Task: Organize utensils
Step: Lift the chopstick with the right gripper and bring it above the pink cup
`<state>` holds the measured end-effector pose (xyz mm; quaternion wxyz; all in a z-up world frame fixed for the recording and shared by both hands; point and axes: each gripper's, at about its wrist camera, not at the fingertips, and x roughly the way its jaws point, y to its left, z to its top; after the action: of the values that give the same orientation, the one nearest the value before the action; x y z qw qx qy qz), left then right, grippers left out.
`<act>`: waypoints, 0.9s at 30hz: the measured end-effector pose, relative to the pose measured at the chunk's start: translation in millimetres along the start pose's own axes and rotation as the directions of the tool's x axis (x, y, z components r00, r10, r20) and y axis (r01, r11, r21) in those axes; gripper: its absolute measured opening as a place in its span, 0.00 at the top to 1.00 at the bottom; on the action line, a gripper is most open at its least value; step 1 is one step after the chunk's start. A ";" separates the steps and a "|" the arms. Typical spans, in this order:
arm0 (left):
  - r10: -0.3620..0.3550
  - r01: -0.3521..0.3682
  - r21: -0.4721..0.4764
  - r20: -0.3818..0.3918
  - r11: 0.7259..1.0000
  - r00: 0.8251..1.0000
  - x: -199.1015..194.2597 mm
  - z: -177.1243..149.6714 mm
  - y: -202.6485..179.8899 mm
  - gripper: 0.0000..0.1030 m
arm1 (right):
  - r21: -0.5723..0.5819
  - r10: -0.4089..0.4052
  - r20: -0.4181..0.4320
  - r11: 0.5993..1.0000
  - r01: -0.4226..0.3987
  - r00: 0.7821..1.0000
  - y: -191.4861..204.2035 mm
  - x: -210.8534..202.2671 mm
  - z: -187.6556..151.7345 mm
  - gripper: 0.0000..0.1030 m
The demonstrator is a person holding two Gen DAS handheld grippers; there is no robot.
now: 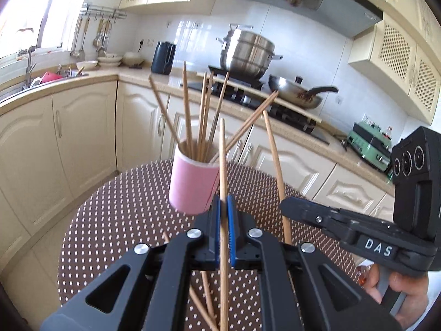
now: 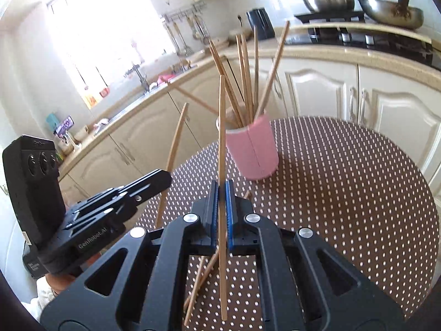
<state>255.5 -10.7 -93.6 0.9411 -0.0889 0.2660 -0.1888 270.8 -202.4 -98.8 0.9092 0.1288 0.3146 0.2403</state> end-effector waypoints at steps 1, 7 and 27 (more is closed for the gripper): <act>-0.005 0.005 -0.001 0.022 1.000 1.000 0.4 5.1 -2.3 0.95 | -0.007 0.004 0.026 1.000 -0.003 1.000 2.2 -1.8 4.1 0.95; -0.023 0.019 0.022 0.200 1.000 0.979 0.4 43.6 -16.1 0.95 | -0.056 0.013 0.202 0.998 -0.002 0.979 28.8 -2.2 33.7 0.95; 0.066 -0.054 -0.037 0.556 0.998 0.828 57.4 105.1 -1.8 0.95 | -0.080 0.025 0.522 0.997 0.020 0.853 9.4 63.7 101.1 0.95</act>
<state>356.3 -28.4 -31.3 0.9823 -0.1409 -0.0152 -0.1224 375.3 -169.8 -50.0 0.9647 0.1518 0.0455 0.2102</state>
